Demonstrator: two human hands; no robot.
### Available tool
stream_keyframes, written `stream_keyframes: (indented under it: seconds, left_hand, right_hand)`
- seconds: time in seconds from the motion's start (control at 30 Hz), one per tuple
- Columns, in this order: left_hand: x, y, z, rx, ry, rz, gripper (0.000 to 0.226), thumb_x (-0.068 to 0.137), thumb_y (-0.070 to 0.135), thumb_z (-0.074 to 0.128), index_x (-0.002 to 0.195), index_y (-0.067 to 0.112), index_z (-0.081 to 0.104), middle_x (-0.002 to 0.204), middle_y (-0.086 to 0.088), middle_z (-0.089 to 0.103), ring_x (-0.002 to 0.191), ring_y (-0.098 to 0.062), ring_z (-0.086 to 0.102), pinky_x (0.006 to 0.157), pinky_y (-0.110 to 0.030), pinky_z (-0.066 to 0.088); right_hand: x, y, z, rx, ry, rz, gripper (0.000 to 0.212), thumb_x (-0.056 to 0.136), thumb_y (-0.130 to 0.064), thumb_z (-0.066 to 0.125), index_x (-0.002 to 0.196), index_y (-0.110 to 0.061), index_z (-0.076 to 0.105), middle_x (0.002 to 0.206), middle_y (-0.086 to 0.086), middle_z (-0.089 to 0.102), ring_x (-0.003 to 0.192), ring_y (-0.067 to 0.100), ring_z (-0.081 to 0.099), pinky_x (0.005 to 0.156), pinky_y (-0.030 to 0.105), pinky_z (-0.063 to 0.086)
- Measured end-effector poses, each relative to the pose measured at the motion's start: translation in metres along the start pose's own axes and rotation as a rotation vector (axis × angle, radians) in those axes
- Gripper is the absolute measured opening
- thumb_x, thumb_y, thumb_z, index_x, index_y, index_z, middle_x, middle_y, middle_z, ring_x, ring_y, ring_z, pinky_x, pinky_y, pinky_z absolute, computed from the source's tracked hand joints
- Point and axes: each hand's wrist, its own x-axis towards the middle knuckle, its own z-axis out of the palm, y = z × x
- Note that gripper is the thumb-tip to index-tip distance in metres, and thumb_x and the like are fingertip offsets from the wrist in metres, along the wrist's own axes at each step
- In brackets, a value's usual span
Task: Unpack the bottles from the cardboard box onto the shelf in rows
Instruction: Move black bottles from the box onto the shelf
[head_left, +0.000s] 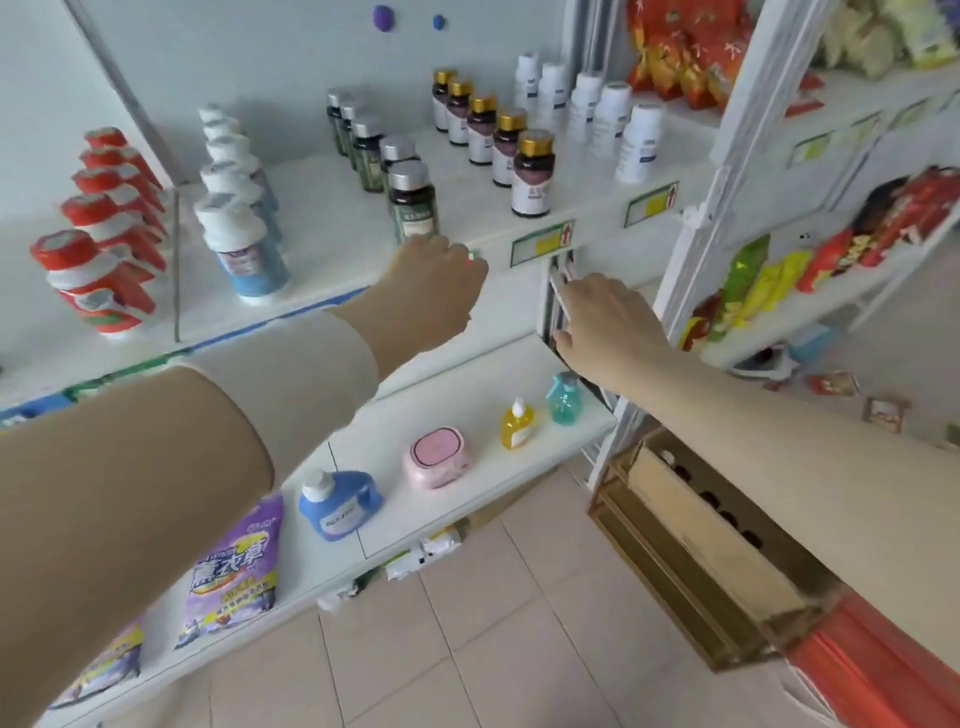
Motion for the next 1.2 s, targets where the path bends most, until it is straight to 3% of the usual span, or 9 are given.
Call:
stream_keyframes:
  seconds: [0.2,0.37,0.47,0.57,0.7,0.8,0.87,1.03,1.2]
  left_hand:
    - [0.047,0.118,0.058,-0.107,-0.074,0.192,0.041,0.094,0.028,0.047,0.131,0.011,0.04,0.128,-0.01,0.05,0.118,-0.029,0.047,0.095,-0.034,0.035]
    - [0.096,0.237,0.09,-0.118,-0.223,0.371,0.038,0.094,0.022,0.045,0.13,0.008,0.041,0.127,-0.012,0.049,0.12,-0.03,0.046,0.096,-0.036,0.036]
    - [0.13,0.31,0.112,-0.114,-0.27,0.46,0.038,0.096,0.025,0.044,0.131,0.01,0.042,0.123,-0.01,0.053,0.114,-0.028,0.051,0.092,-0.035,0.039]
    - [0.159,0.368,0.122,-0.094,-0.319,0.572,0.04,0.097,0.029,0.044,0.133,0.012,0.04,0.128,-0.011,0.051,0.116,-0.028,0.052,0.095,-0.036,0.042]
    - [0.195,0.427,0.143,-0.14,-0.406,0.658,0.037,0.097,0.027,0.043,0.13,0.011,0.041,0.128,-0.01,0.051,0.116,-0.027,0.05,0.095,-0.036,0.04]
    - [0.217,0.462,0.161,-0.236,-0.49,0.665,0.035,0.095,0.025,0.047,0.126,0.011,0.044,0.127,-0.011,0.052,0.117,-0.028,0.049,0.094,-0.037,0.04]
    - [0.231,0.483,0.167,-0.256,-0.511,0.694,0.03,0.095,0.023,0.047,0.121,0.01,0.048,0.124,-0.012,0.055,0.116,-0.029,0.051,0.093,-0.037,0.041]
    - [0.271,0.544,0.2,-0.307,-0.545,0.798,0.033,0.093,0.025,0.05,0.122,0.01,0.048,0.122,-0.01,0.057,0.115,-0.028,0.052,0.092,-0.037,0.041]
    - [0.299,0.607,0.252,-0.393,-0.648,0.827,0.038,0.092,0.027,0.052,0.125,0.009,0.046,0.125,-0.012,0.055,0.118,-0.029,0.049,0.096,-0.037,0.041]
  right_hand:
    - [-0.066,0.079,0.095,0.005,-0.103,0.181,0.033,0.092,-0.024,0.048,0.12,-0.005,0.049,0.118,0.015,0.055,0.11,0.03,0.053,0.088,0.037,0.043]
    - [-0.11,0.152,0.166,-0.013,-0.303,0.327,0.045,0.092,-0.029,0.051,0.129,-0.003,0.044,0.128,0.018,0.053,0.12,0.031,0.049,0.099,0.041,0.044]
    - [-0.127,0.199,0.208,-0.017,-0.358,0.397,0.044,0.085,-0.028,0.063,0.12,-0.005,0.051,0.117,0.016,0.06,0.112,0.03,0.055,0.094,0.042,0.048]
    - [-0.144,0.242,0.247,0.036,-0.481,0.466,0.039,0.086,-0.024,0.061,0.12,-0.007,0.053,0.116,0.014,0.06,0.112,0.03,0.054,0.096,0.043,0.044]
    - [-0.164,0.285,0.288,0.079,-0.565,0.556,0.031,0.069,-0.015,0.078,0.095,-0.003,0.067,0.092,0.017,0.068,0.093,0.037,0.064,0.082,0.048,0.053]
    - [-0.174,0.31,0.314,0.16,-0.624,0.626,0.03,0.09,-0.015,0.052,0.118,-0.006,0.057,0.123,0.015,0.058,0.124,0.034,0.048,0.105,0.047,0.036]
    - [-0.177,0.326,0.329,0.179,-0.656,0.646,0.035,0.095,-0.017,0.04,0.128,-0.011,0.048,0.135,0.011,0.049,0.133,0.03,0.037,0.112,0.045,0.026]
    - [-0.176,0.357,0.369,0.267,-0.672,0.81,0.032,0.091,-0.018,0.048,0.12,-0.007,0.057,0.124,0.015,0.06,0.121,0.033,0.051,0.104,0.047,0.039]
    - [-0.161,0.383,0.425,0.465,-0.69,1.075,0.038,0.098,-0.031,0.04,0.131,-0.013,0.045,0.132,0.006,0.052,0.121,0.023,0.05,0.1,0.032,0.042]
